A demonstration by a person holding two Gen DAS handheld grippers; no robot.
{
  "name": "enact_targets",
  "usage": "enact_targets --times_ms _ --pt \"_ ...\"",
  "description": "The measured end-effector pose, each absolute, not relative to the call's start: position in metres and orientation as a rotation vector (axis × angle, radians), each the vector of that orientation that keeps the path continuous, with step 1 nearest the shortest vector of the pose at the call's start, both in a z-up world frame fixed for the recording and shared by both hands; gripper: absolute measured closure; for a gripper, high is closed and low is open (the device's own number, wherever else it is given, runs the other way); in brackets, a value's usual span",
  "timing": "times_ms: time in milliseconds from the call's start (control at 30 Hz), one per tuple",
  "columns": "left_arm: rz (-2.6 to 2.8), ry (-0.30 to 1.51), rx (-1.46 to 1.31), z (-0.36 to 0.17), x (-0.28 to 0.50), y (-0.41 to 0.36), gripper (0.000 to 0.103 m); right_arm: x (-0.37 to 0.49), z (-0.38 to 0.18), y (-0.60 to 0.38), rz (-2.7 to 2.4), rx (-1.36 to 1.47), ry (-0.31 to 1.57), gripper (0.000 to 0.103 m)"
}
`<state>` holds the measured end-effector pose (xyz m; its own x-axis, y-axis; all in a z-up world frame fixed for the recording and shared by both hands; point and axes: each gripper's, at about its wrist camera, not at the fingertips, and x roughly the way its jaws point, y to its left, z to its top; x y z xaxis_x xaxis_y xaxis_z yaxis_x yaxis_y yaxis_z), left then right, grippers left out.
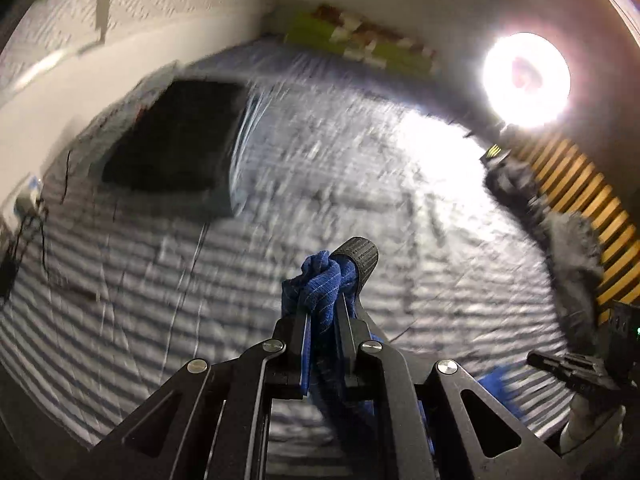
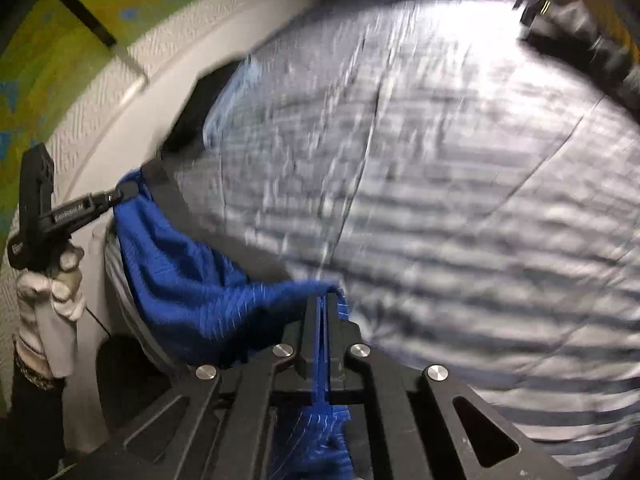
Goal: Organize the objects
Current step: 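Grasp the garment's dark waistband with the left tool while the right tool holds the garment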
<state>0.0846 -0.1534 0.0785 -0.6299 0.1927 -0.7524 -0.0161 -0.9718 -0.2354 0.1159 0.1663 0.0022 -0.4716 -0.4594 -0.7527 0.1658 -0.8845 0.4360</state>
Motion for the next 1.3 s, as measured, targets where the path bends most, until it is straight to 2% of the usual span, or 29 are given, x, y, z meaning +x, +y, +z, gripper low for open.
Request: enact_targets --times_ms 100,233,267,300,333,367,567,633,667,700,800,933,1033,1167,1300 --pt "2.736 -0.290 -1.163 0.118 0.092 -0.146 0.094 0.131 0.054 0.192 -2.509 1.184 -0.430 0.103" --pt "2.753 -0.249 -1.068 0.151 0.106 -0.142 0.094 0.138 0.079 0.197 -2.522 1.136 -0.407 0.098" --pt "2.757 -0.235 -1.066 0.155 0.109 -0.141 0.094 0.137 0.075 0.191 -2.492 1.168 -0.392 0.083" --pt "2.762 -0.222 -1.068 0.157 0.110 -0.140 0.094 0.138 0.065 0.187 -2.459 1.214 -0.375 0.059" --pt "2.767 -0.204 -1.077 0.157 0.112 -0.140 0.094 0.137 0.049 0.176 -2.432 1.260 -0.357 0.052" --pt "2.770 -0.189 -1.093 0.155 0.113 -0.140 0.094 0.138 0.039 0.172 -2.412 1.289 -0.350 0.050" --pt "2.770 -0.194 -1.183 0.135 0.110 -0.150 0.094 0.119 -0.047 0.100 -2.227 1.500 -0.283 0.050" --pt "2.769 -0.189 -1.205 0.130 0.105 -0.152 0.094 0.119 -0.057 0.086 -2.246 1.476 -0.252 0.062" --pt "2.768 -0.190 -1.210 0.127 0.104 -0.154 0.094 0.117 -0.059 0.082 -2.258 1.465 -0.233 0.089" --pt "2.764 -0.196 -1.212 0.127 0.102 -0.155 0.094 0.113 -0.059 0.080 -2.264 1.472 -0.224 0.094" --pt "2.775 -0.219 -1.169 0.139 0.098 -0.159 0.094 0.104 -0.037 0.097 -2.358 1.428 -0.270 0.096" --pt "2.787 -0.274 -1.022 0.162 0.105 -0.165 0.094 0.120 0.037 0.135 -2.674 1.156 -0.120 0.096" --pt "2.768 -0.275 -1.029 0.153 0.107 -0.163 0.094 0.145 0.071 0.153 -2.809 0.985 -0.005 0.095" --pt "2.667 -0.144 -1.277 0.085 0.104 -0.155 0.091 0.171 0.039 0.159 -2.571 1.186 -0.055 0.079" --pt "2.593 -0.067 -1.517 0.021 0.108 -0.164 0.087 0.189 0.003 0.171 -2.457 1.335 -0.145 0.078"
